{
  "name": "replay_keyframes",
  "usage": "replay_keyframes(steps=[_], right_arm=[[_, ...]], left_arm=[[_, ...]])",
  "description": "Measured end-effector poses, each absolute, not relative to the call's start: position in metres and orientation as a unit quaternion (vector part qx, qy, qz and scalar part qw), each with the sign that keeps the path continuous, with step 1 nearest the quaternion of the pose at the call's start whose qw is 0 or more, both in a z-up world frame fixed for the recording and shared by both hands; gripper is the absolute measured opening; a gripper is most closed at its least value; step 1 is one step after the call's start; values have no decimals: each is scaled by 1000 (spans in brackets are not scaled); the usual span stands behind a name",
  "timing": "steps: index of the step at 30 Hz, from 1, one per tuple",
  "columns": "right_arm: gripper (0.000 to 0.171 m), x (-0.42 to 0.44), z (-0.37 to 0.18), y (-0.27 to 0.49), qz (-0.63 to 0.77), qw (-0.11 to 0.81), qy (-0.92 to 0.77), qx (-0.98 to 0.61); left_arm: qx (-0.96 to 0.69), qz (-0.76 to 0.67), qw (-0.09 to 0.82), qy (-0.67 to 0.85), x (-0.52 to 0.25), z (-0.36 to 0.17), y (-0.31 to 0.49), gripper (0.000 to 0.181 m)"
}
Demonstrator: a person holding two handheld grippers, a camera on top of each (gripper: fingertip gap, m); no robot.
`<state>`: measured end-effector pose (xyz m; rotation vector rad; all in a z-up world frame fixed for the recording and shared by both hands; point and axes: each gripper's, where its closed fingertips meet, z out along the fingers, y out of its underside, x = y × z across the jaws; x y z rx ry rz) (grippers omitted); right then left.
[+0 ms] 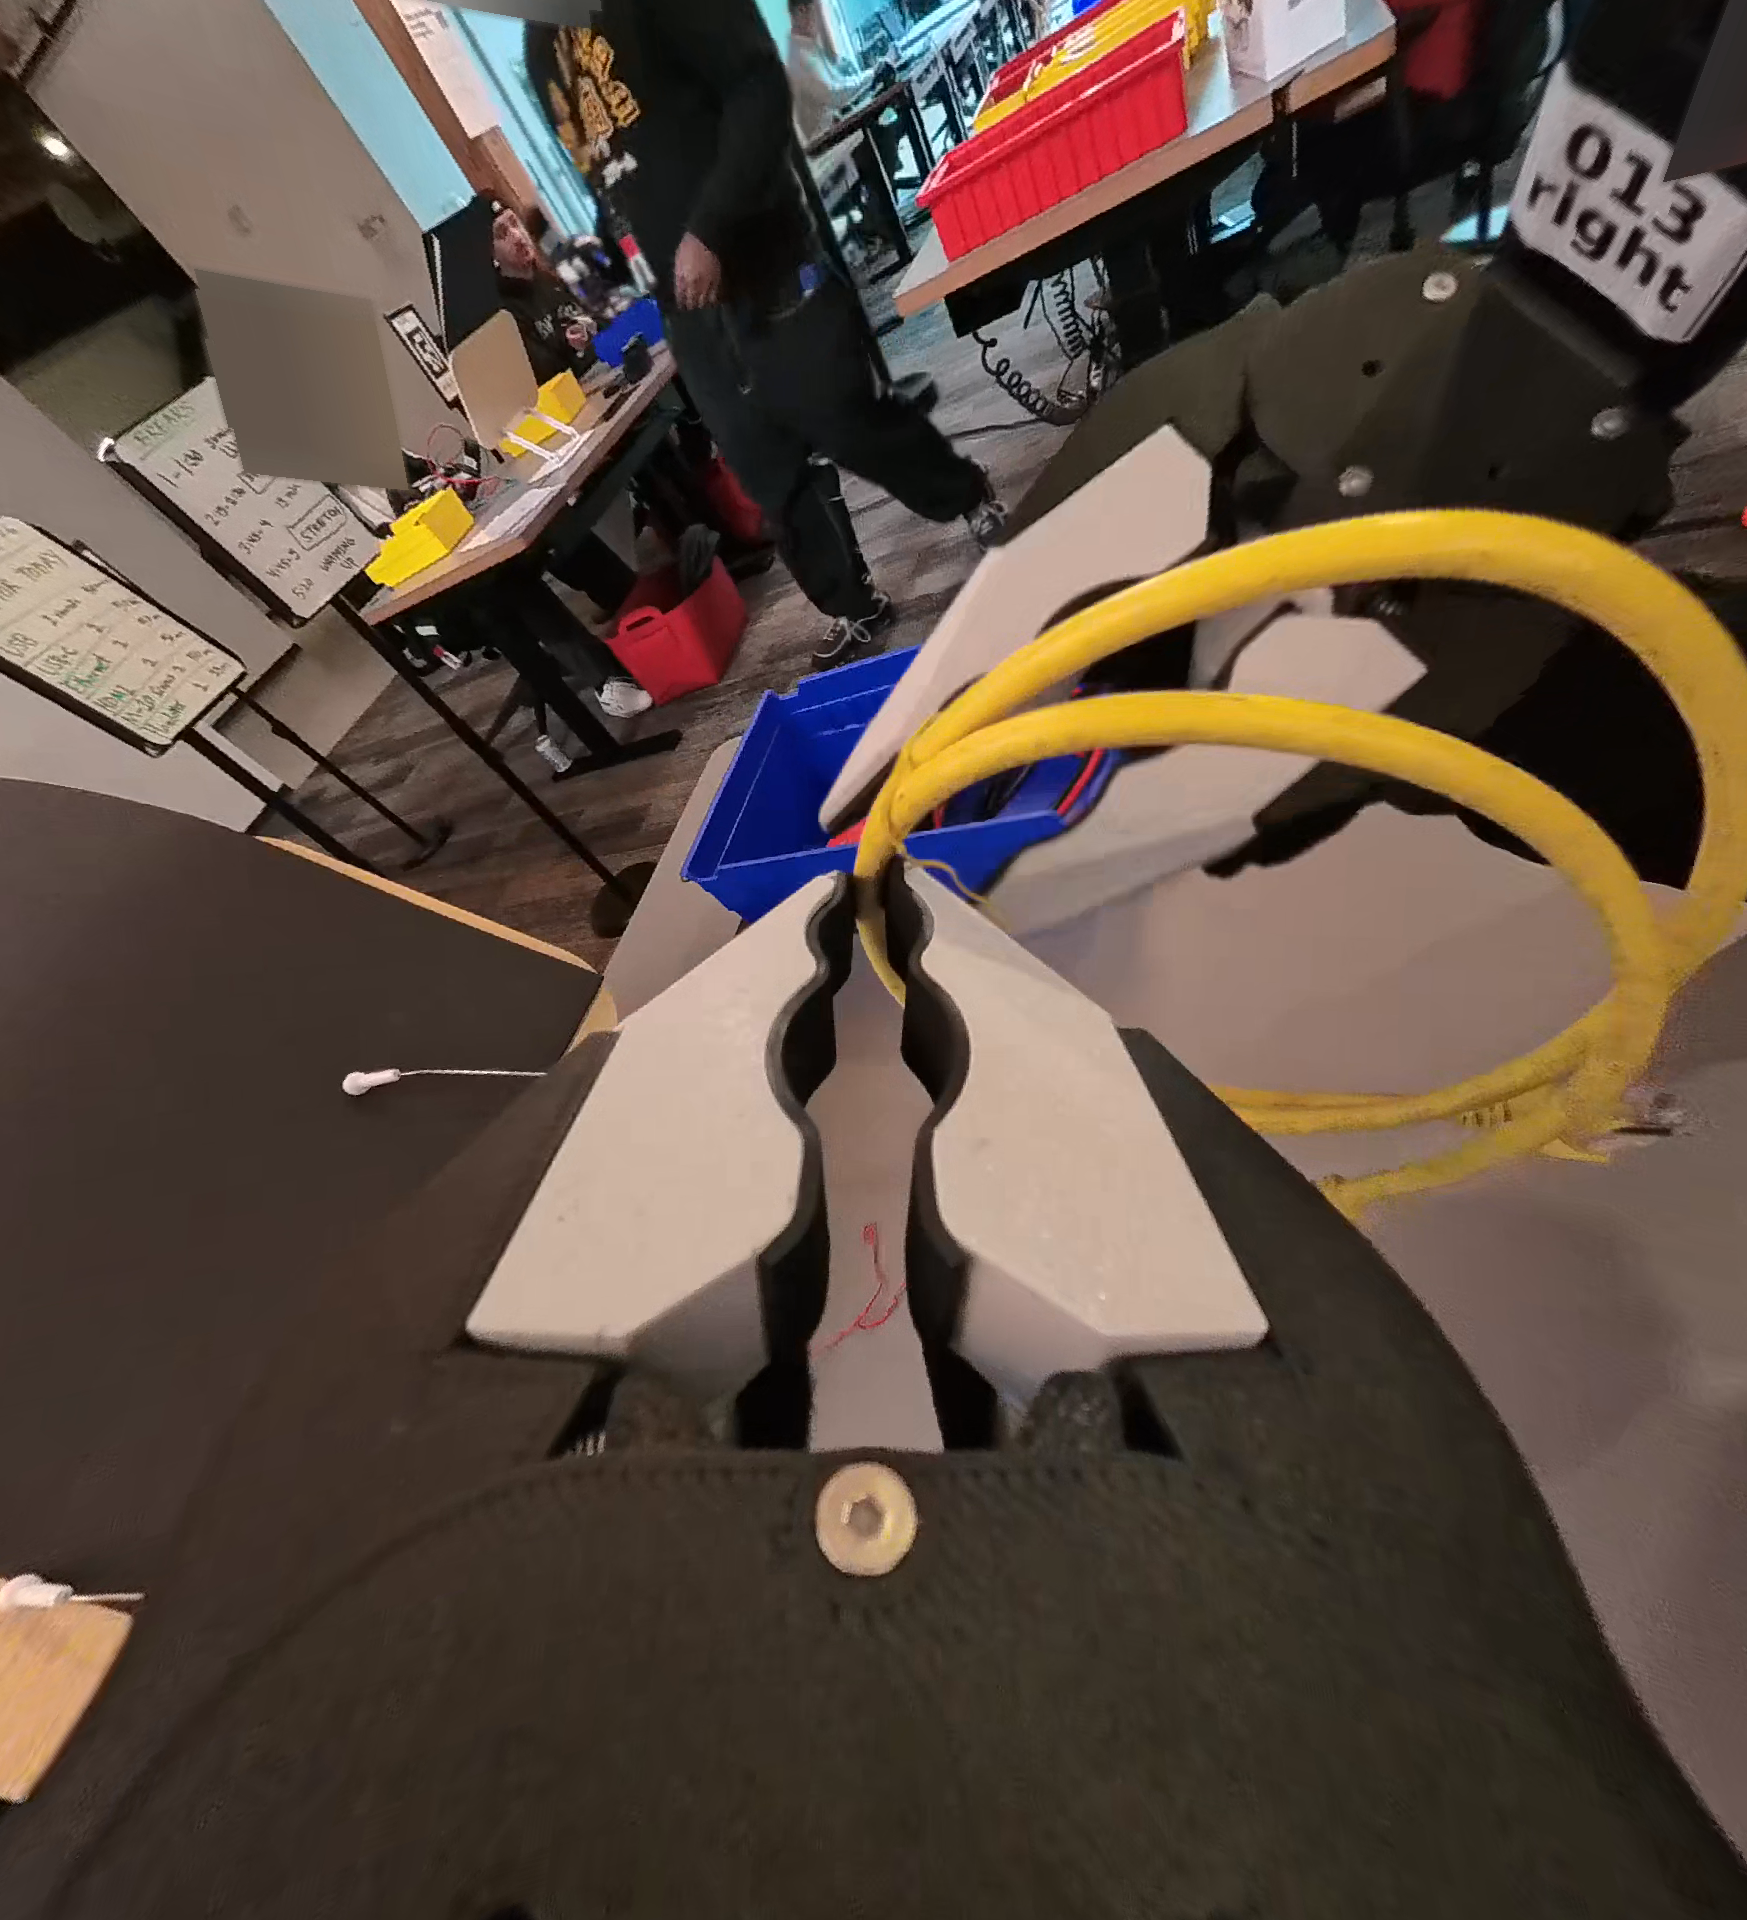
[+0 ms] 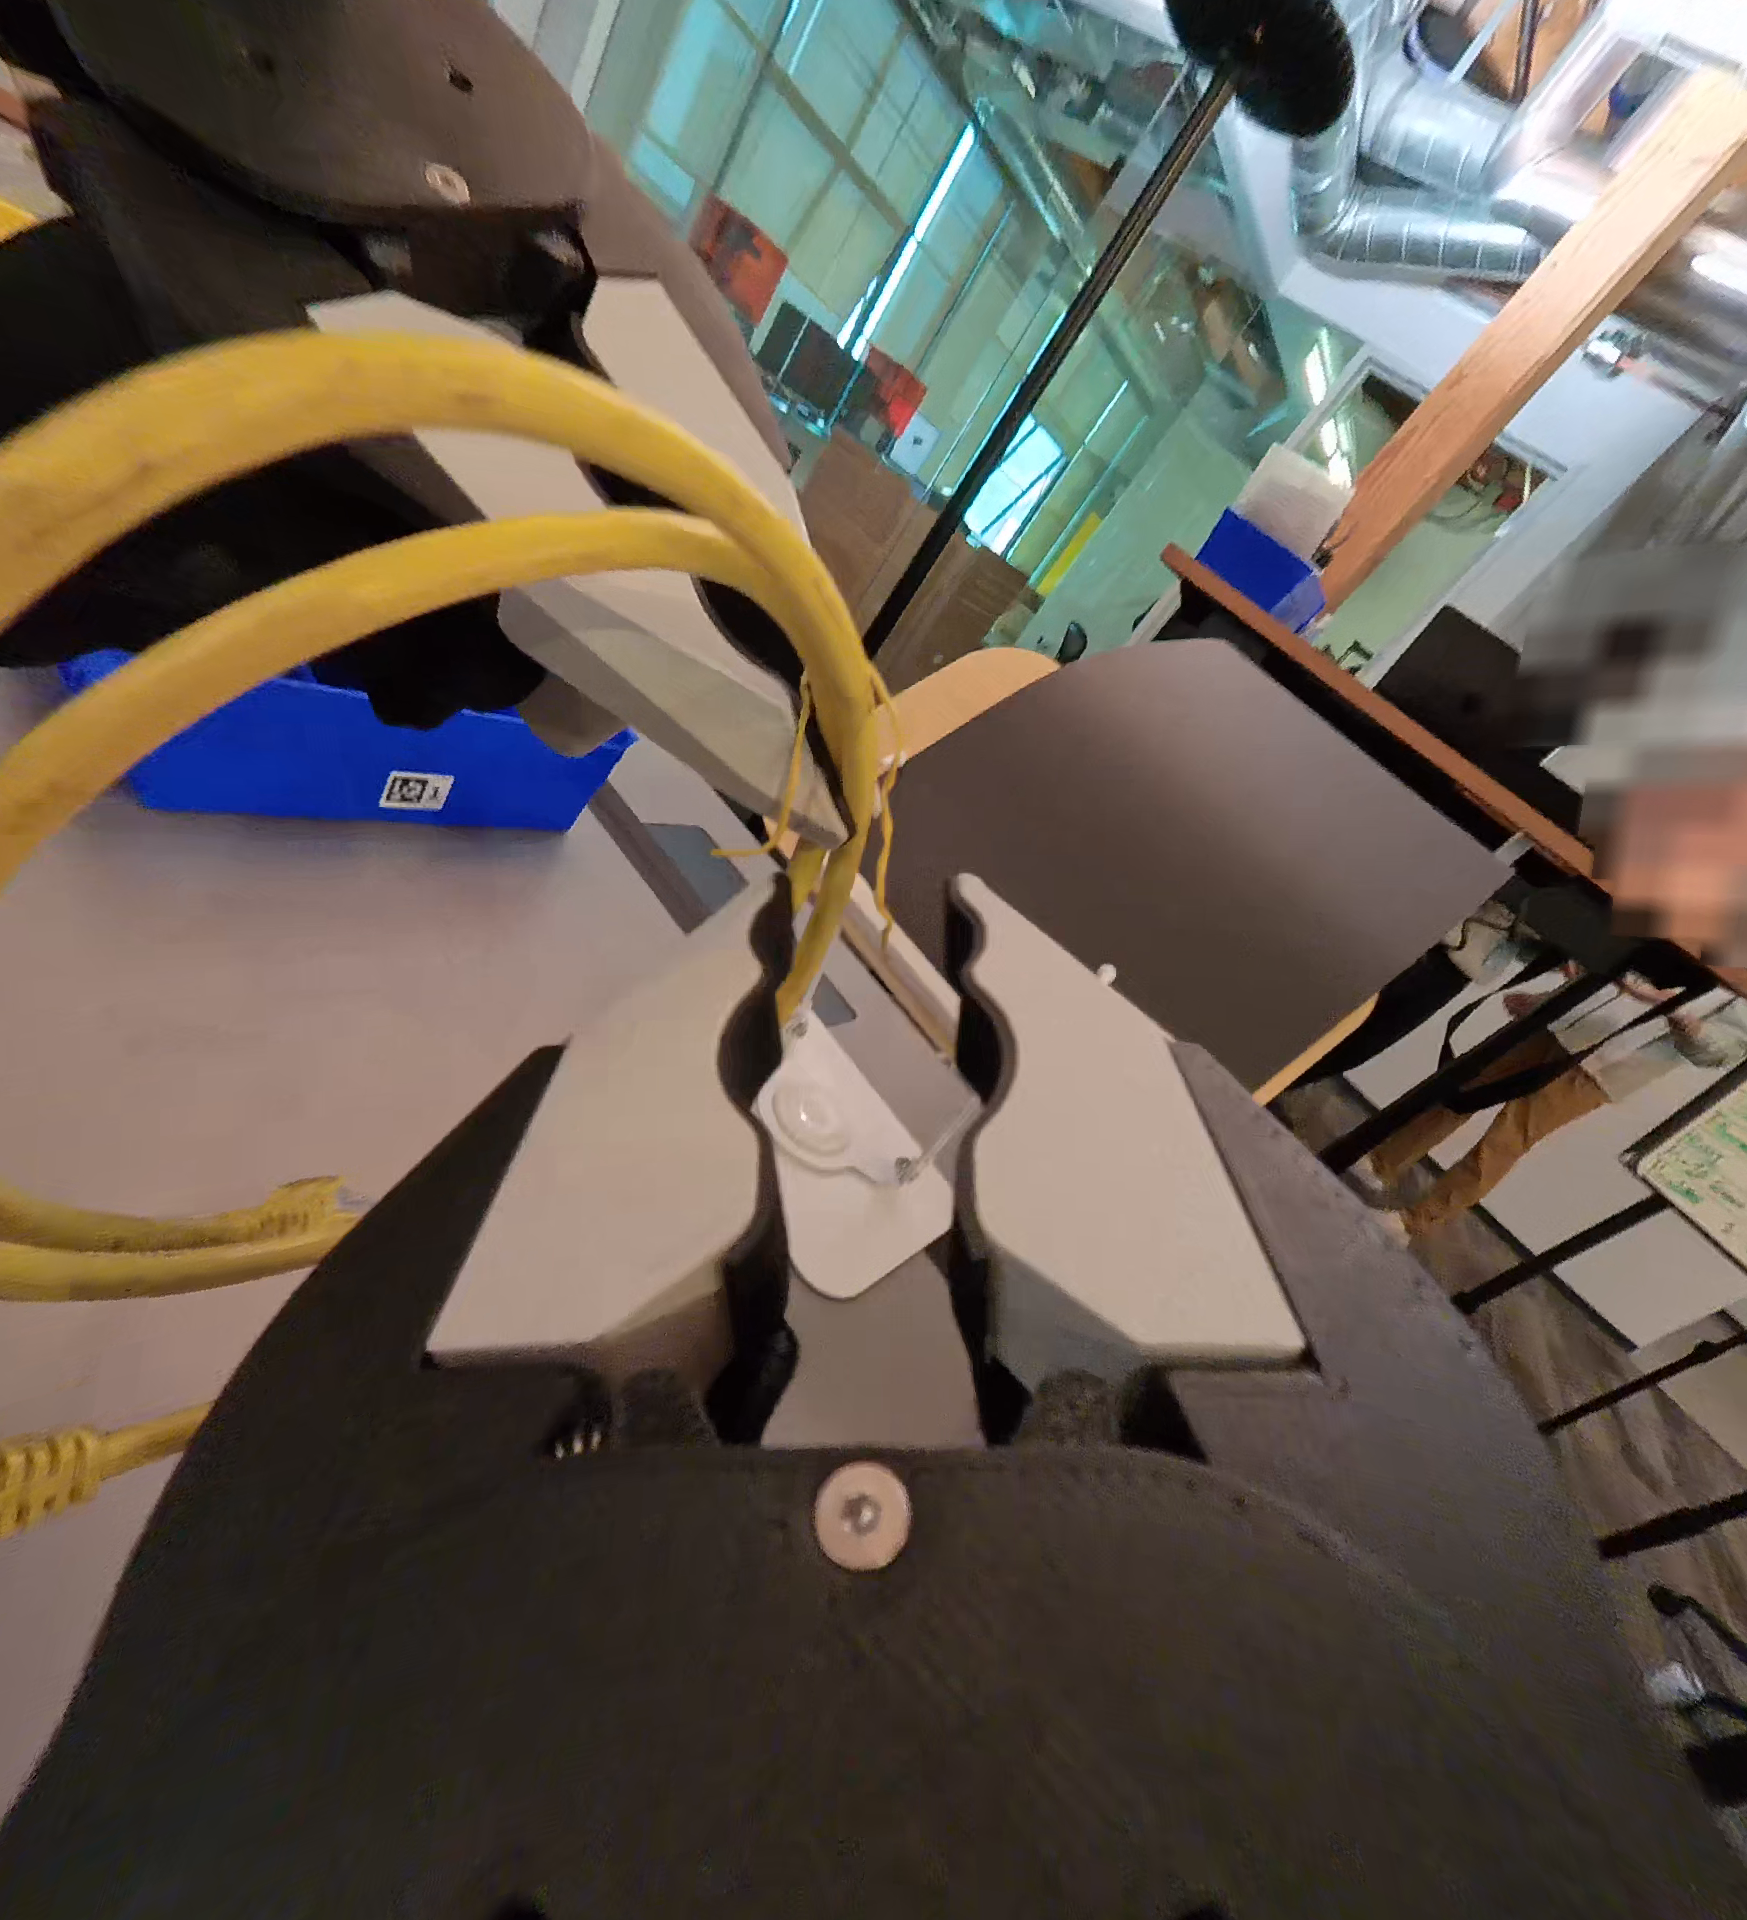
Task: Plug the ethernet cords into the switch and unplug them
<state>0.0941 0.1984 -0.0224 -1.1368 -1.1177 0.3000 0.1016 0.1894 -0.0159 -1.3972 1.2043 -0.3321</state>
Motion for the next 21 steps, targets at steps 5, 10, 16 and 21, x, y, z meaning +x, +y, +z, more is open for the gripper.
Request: replay_keyframes(steps=[5, 10, 16, 21], right_arm=[[39, 102, -20, 193, 143, 702, -478, -508], [55, 113, 1, 174, 76, 757, -458, -461], [58, 102, 4, 180, -82, 776, -450, -434], [44, 100, 7, 180, -119, 787, -444, -412]], left_arm=[[-606, -153, 594, 507, 100, -12, 191, 3], [-612, -159, 595, 496, 102, -10, 193, 3], [-627, -175, 590, 478, 110, -8, 193, 3], [-635, -172, 582, 478, 116, -11, 191, 3]])
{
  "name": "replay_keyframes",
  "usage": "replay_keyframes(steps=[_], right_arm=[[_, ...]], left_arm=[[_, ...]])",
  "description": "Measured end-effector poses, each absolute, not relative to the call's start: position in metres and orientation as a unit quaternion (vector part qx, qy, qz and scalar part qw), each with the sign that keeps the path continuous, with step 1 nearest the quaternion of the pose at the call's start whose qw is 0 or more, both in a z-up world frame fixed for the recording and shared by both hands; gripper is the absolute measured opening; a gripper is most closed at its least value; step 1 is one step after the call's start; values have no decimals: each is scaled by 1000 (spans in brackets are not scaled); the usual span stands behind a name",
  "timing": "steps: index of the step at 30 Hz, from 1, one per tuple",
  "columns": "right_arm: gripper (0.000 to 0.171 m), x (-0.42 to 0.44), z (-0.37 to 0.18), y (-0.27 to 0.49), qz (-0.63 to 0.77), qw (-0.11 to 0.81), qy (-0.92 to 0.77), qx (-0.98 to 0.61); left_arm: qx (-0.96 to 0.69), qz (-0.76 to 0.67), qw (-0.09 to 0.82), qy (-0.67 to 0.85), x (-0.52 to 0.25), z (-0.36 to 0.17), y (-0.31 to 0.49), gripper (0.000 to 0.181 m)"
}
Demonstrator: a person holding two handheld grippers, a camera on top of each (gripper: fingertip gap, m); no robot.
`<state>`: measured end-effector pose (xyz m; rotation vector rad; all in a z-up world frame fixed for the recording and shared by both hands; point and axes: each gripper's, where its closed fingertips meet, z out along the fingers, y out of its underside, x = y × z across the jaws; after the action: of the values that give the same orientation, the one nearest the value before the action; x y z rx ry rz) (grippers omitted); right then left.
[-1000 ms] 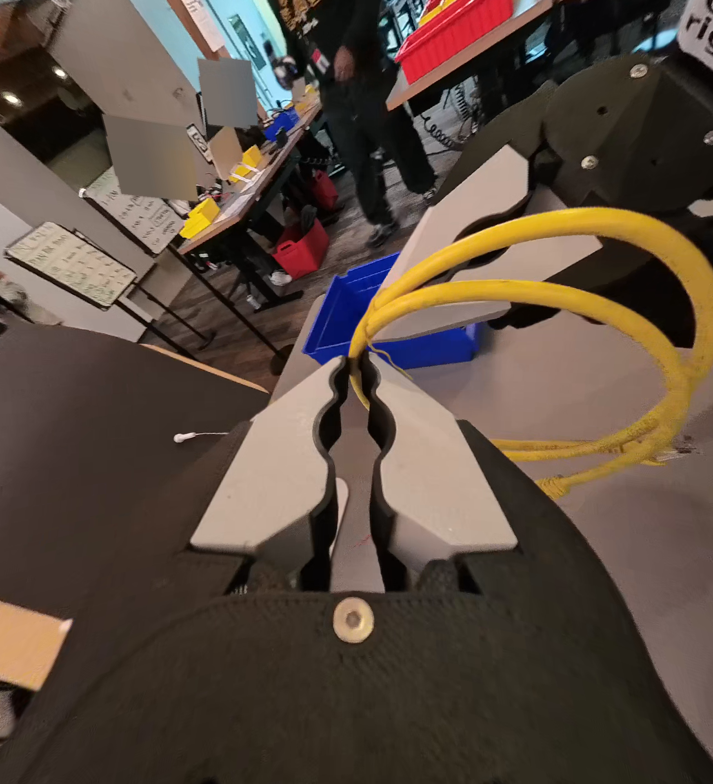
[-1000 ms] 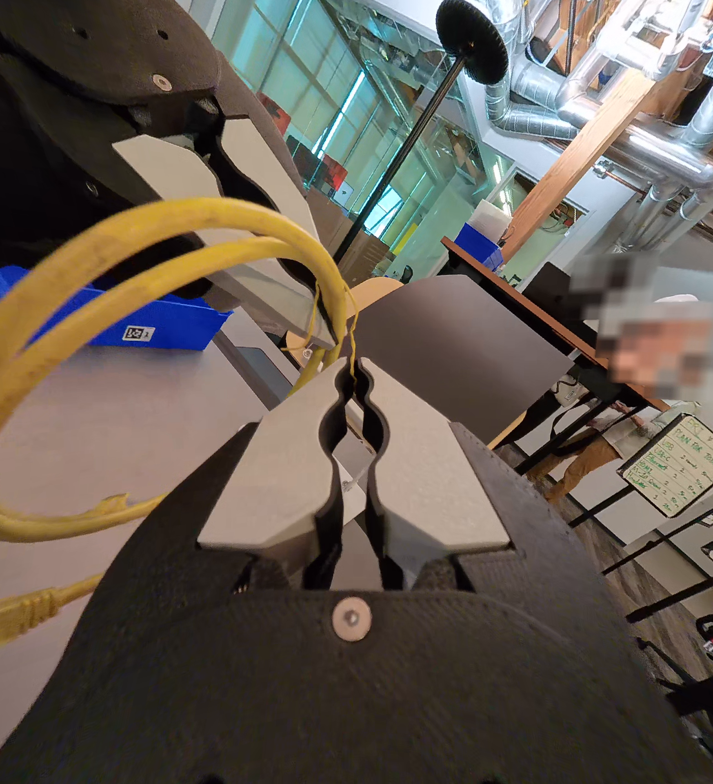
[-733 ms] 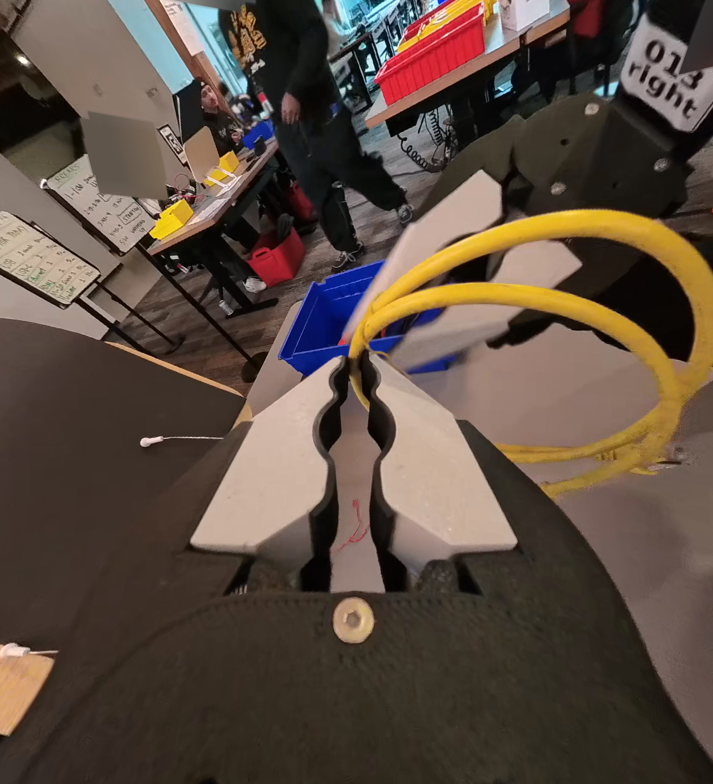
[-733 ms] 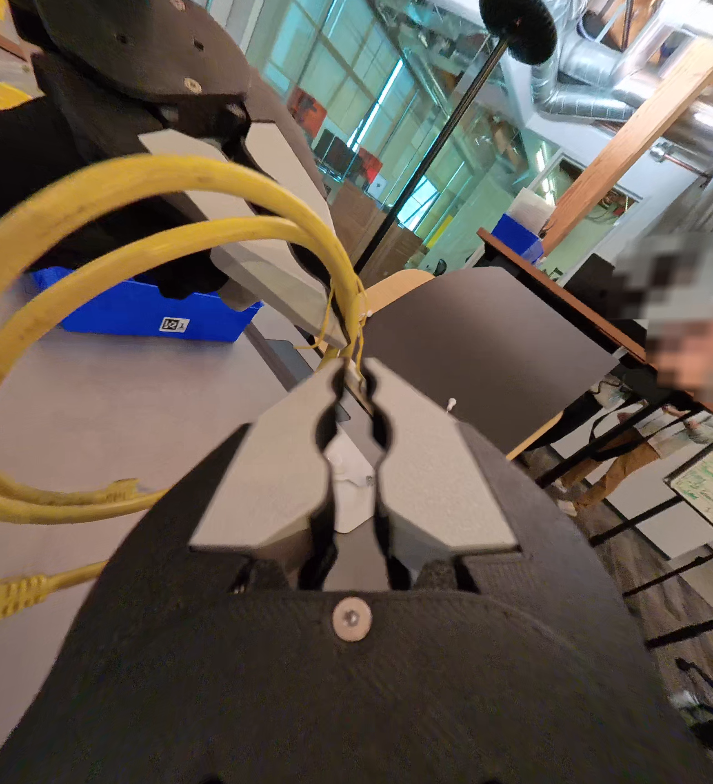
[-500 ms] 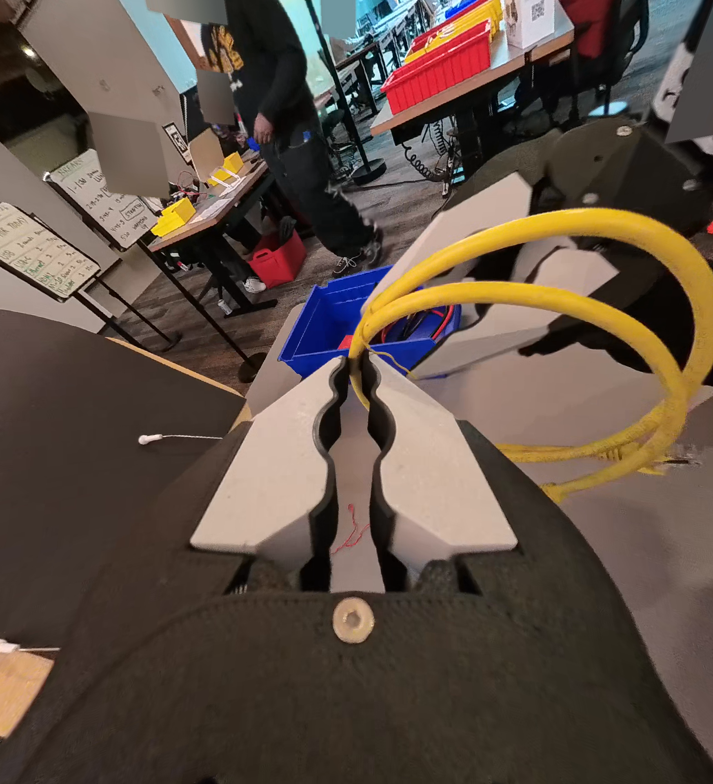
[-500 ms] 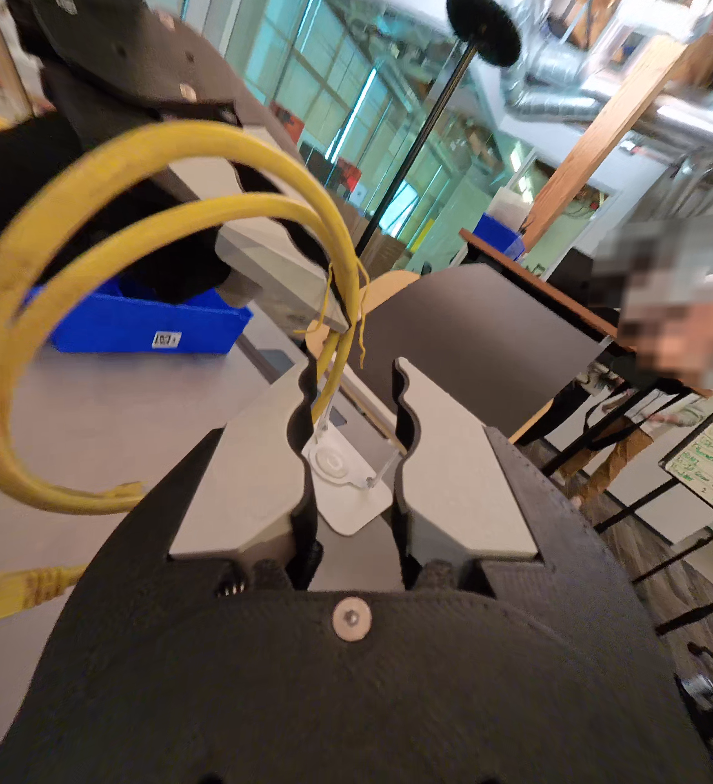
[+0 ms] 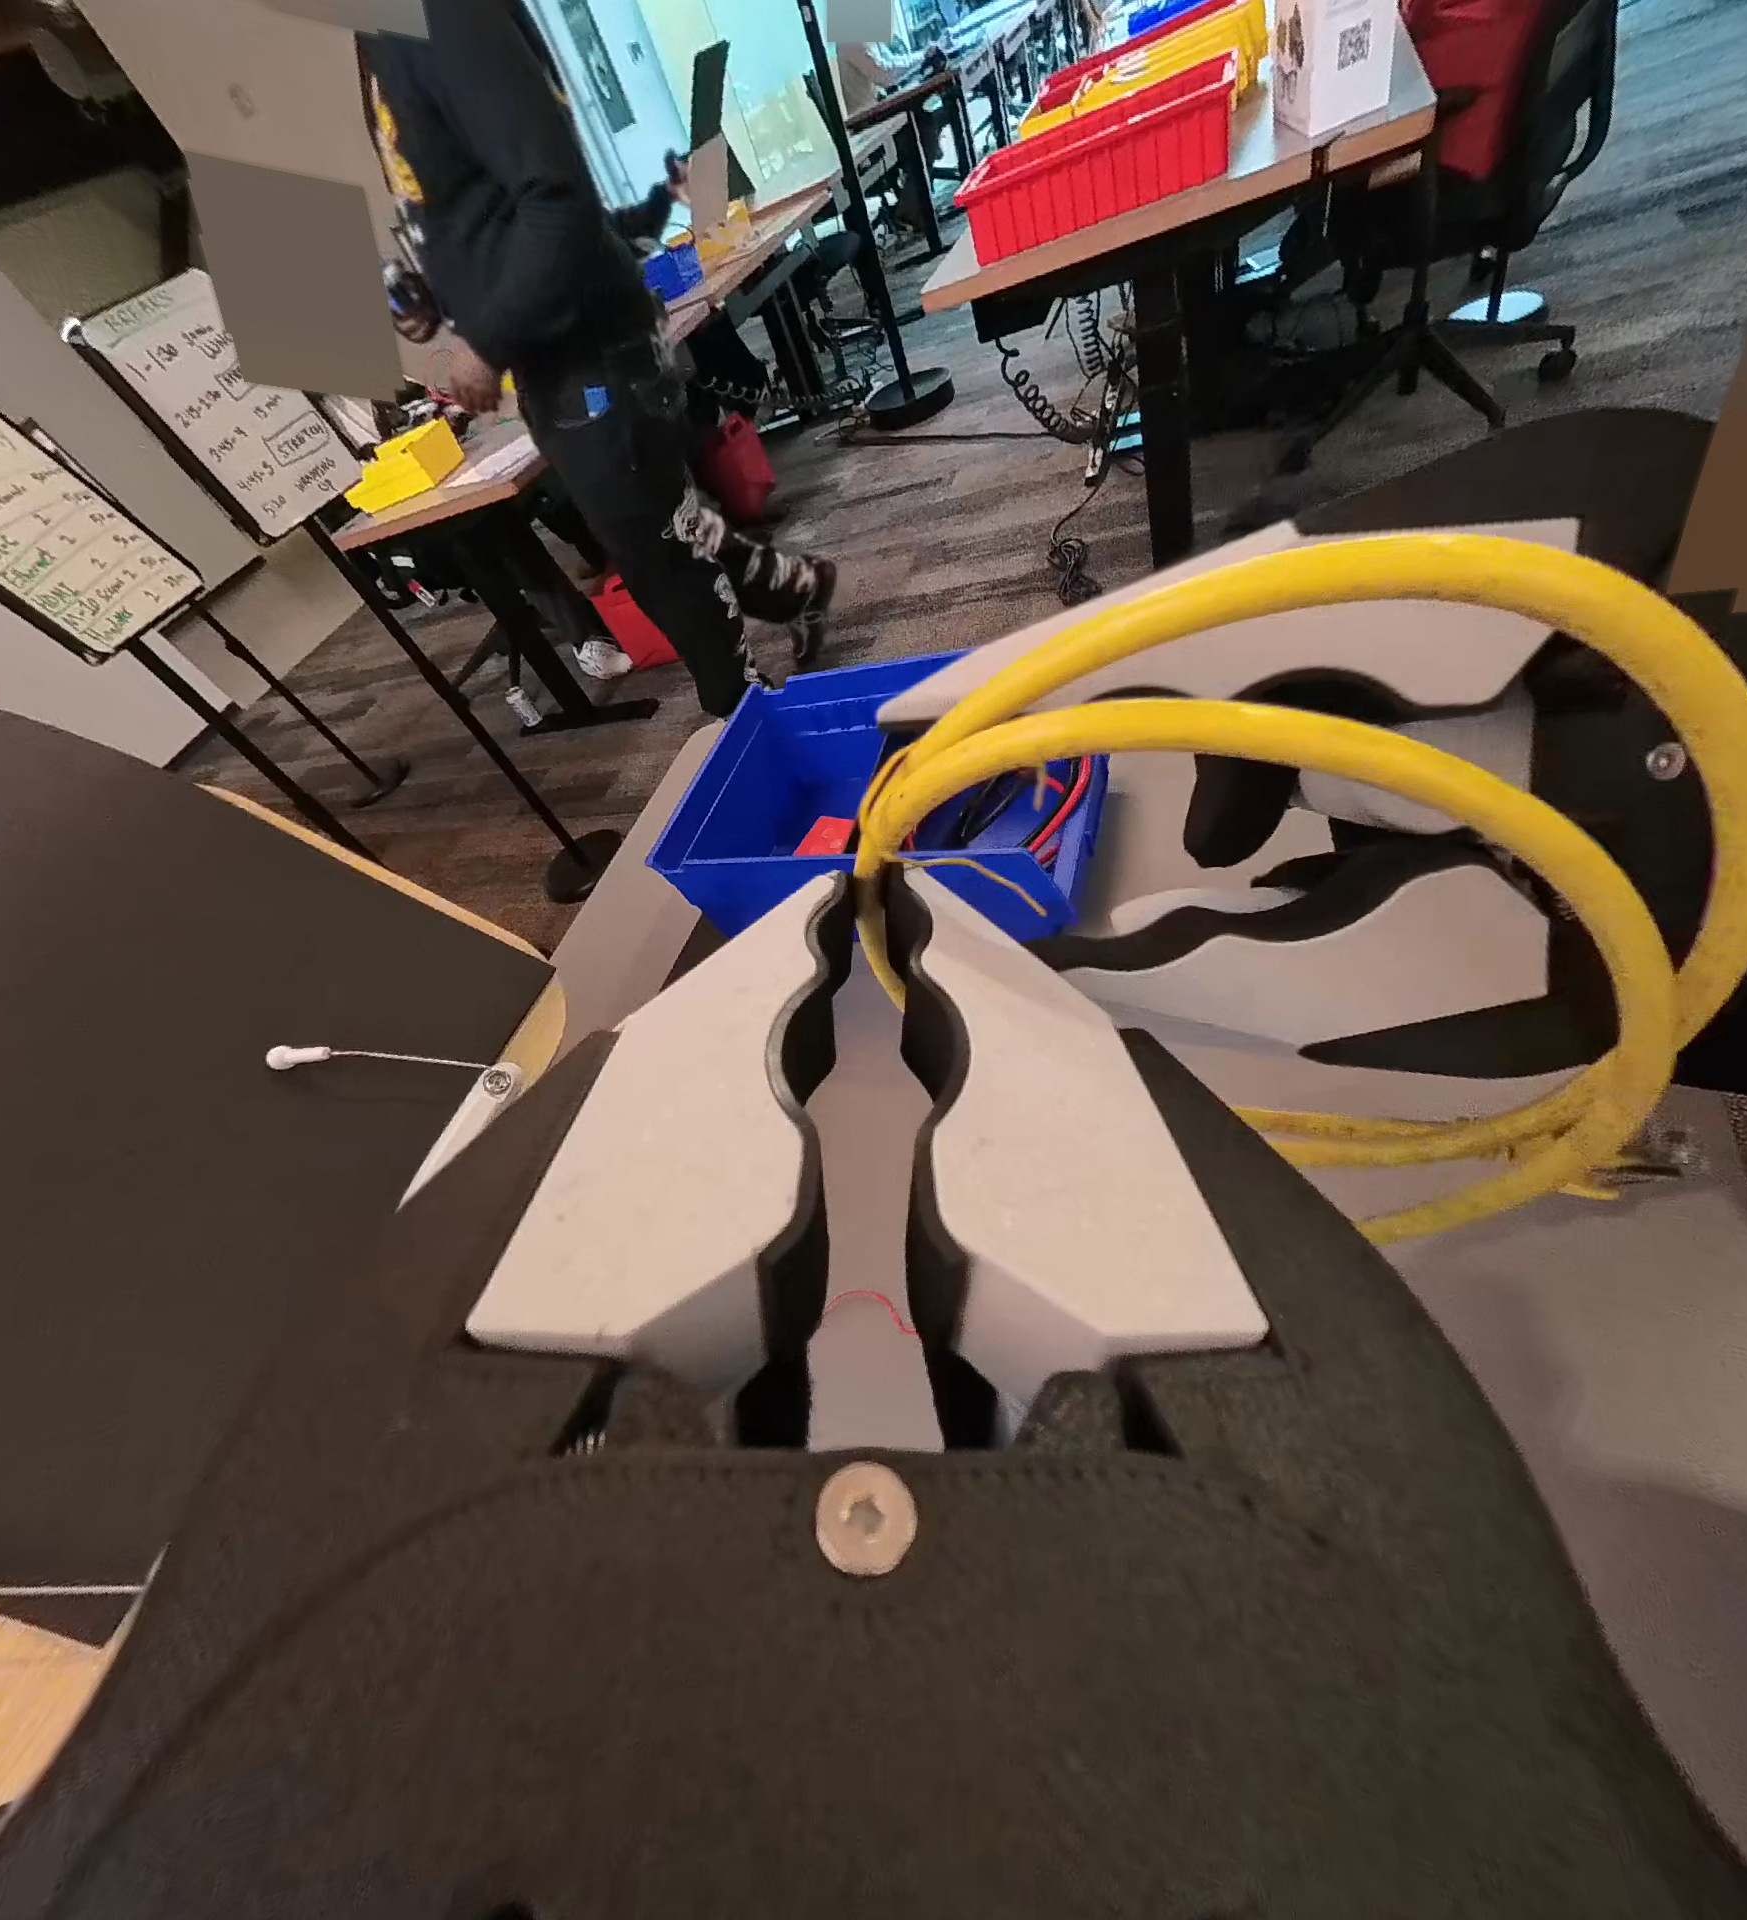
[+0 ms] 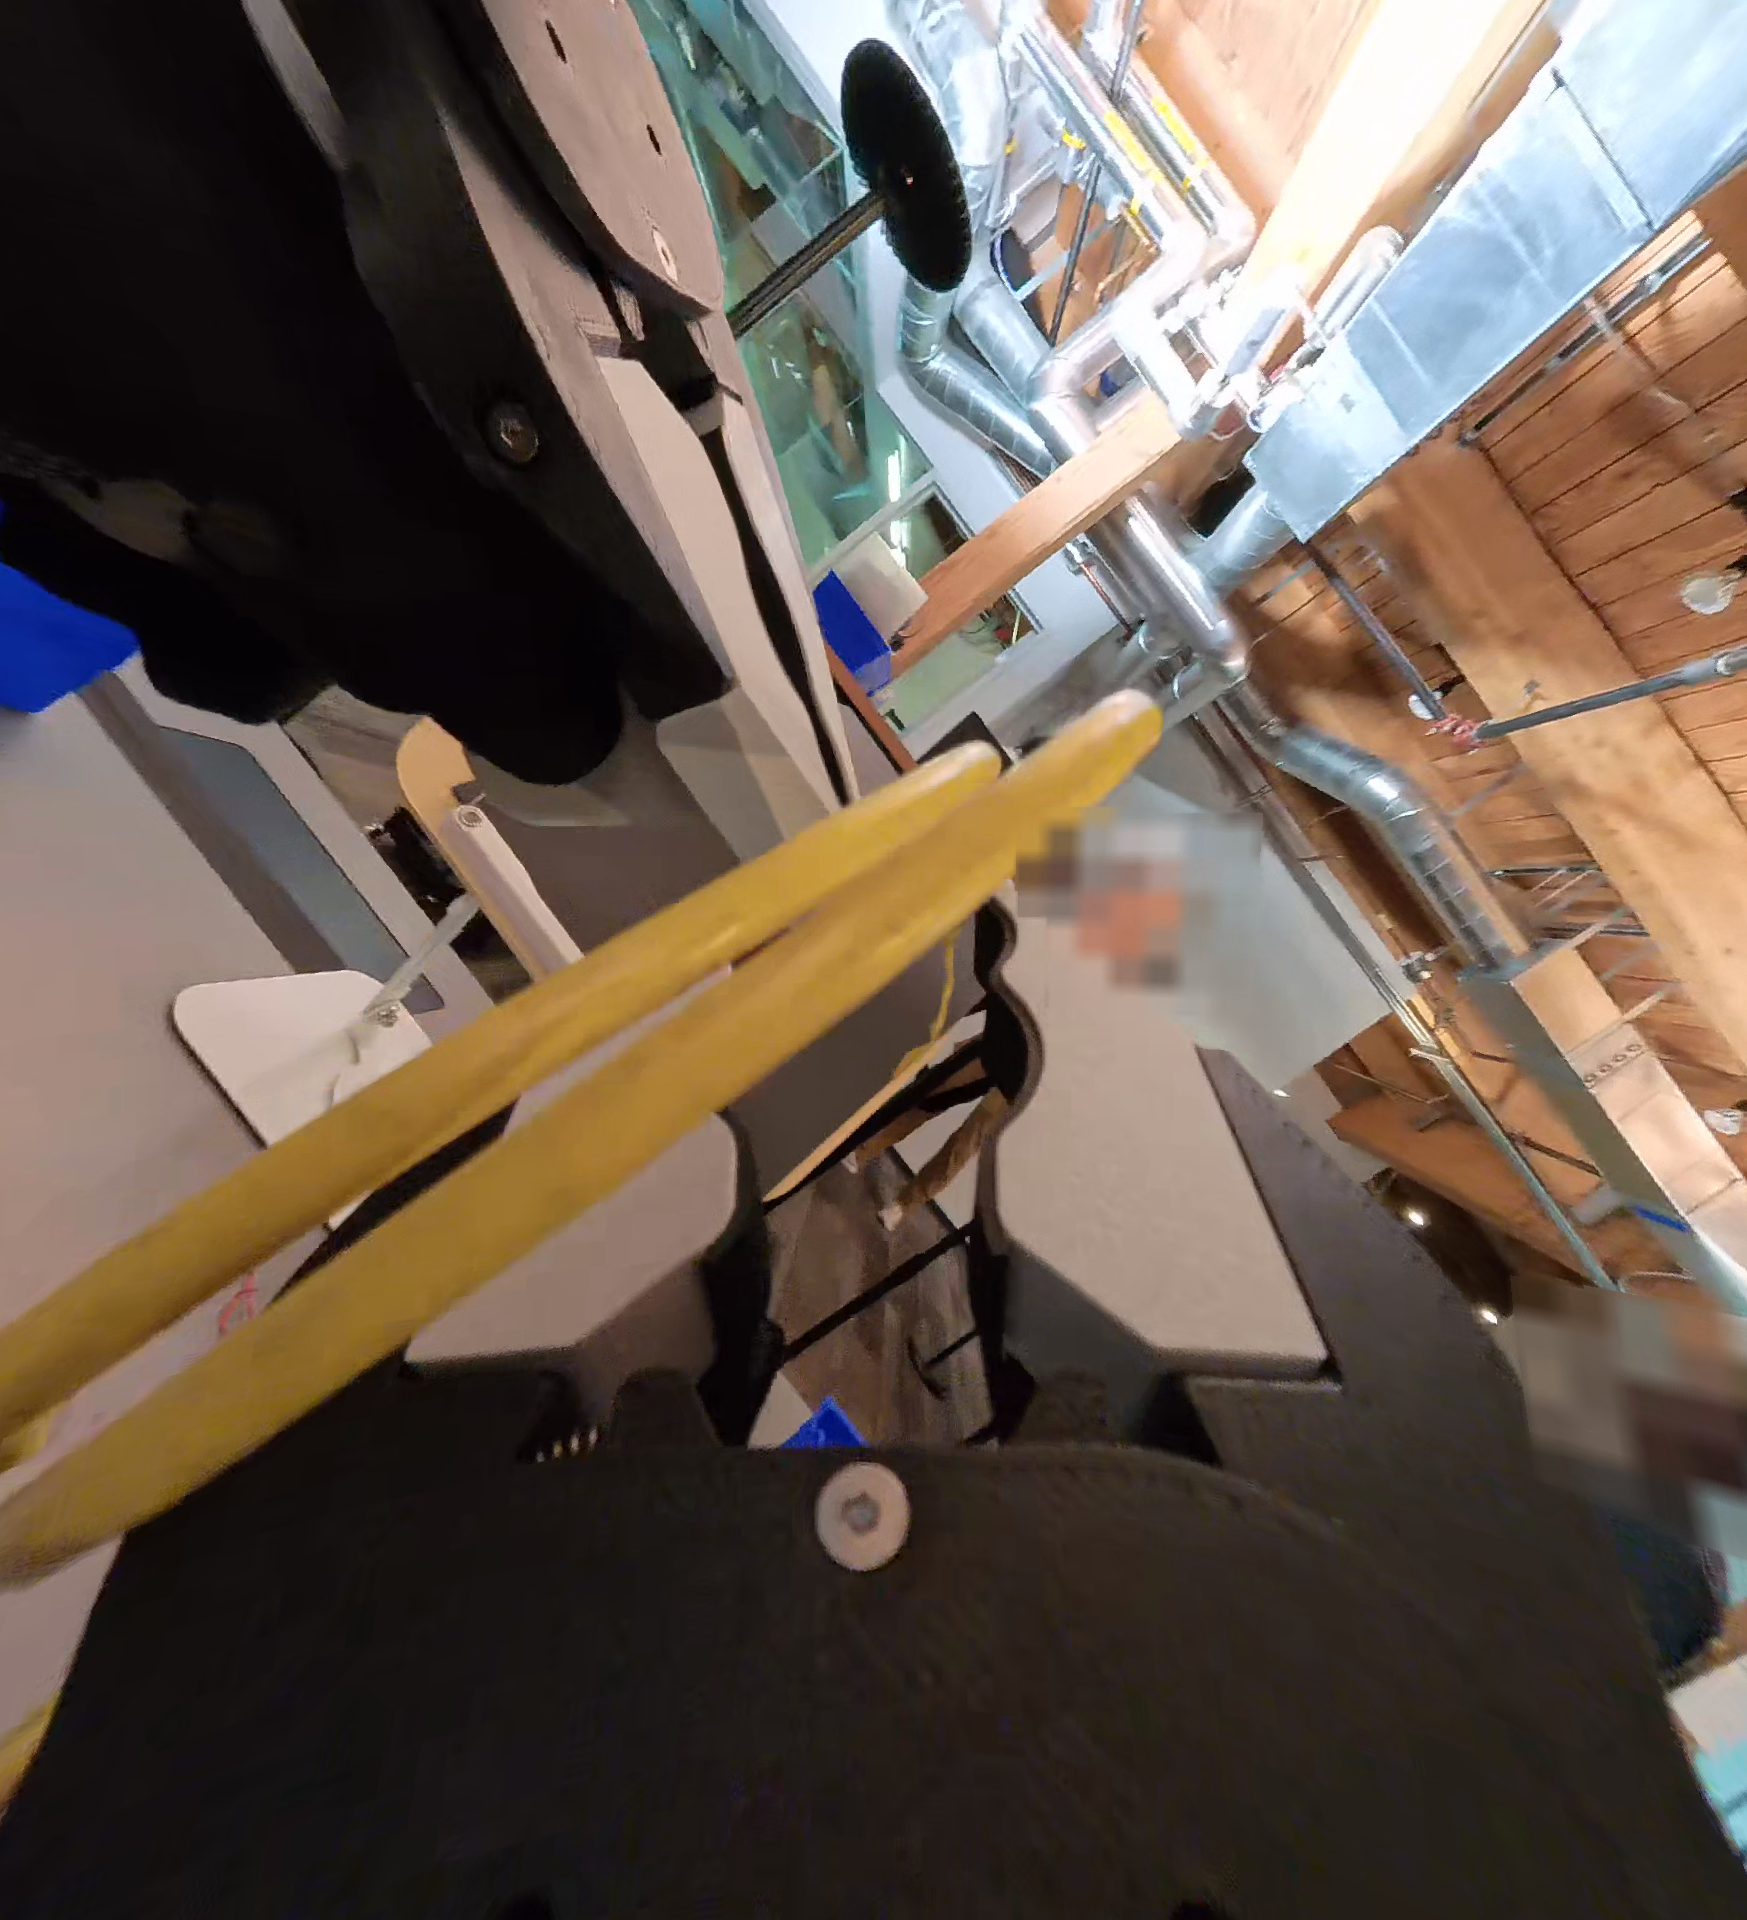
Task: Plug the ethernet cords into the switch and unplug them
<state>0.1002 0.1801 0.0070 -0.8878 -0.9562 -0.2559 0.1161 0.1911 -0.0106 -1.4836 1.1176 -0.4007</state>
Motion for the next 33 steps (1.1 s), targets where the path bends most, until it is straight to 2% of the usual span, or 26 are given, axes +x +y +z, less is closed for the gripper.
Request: replay_keyframes(steps=[7, 12, 25, 33], right_arm=[[24, 103, 1, 181, -105, 779, -456, -417], [35, 100, -3, 177, -30, 766, -471, -437], [23, 108, 1, 169, -13, 778, -462, -425], [30, 109, 1, 167, 33, 782, -449, -431]], left_arm=[[-634, -178, 582, 477, 116, -10, 191, 3], [-636, -170, 583, 477, 115, -13, 193, 3], [-633, -174, 580, 482, 120, -12, 190, 3], [-635, -146, 589, 477, 122, -13, 191, 2]])
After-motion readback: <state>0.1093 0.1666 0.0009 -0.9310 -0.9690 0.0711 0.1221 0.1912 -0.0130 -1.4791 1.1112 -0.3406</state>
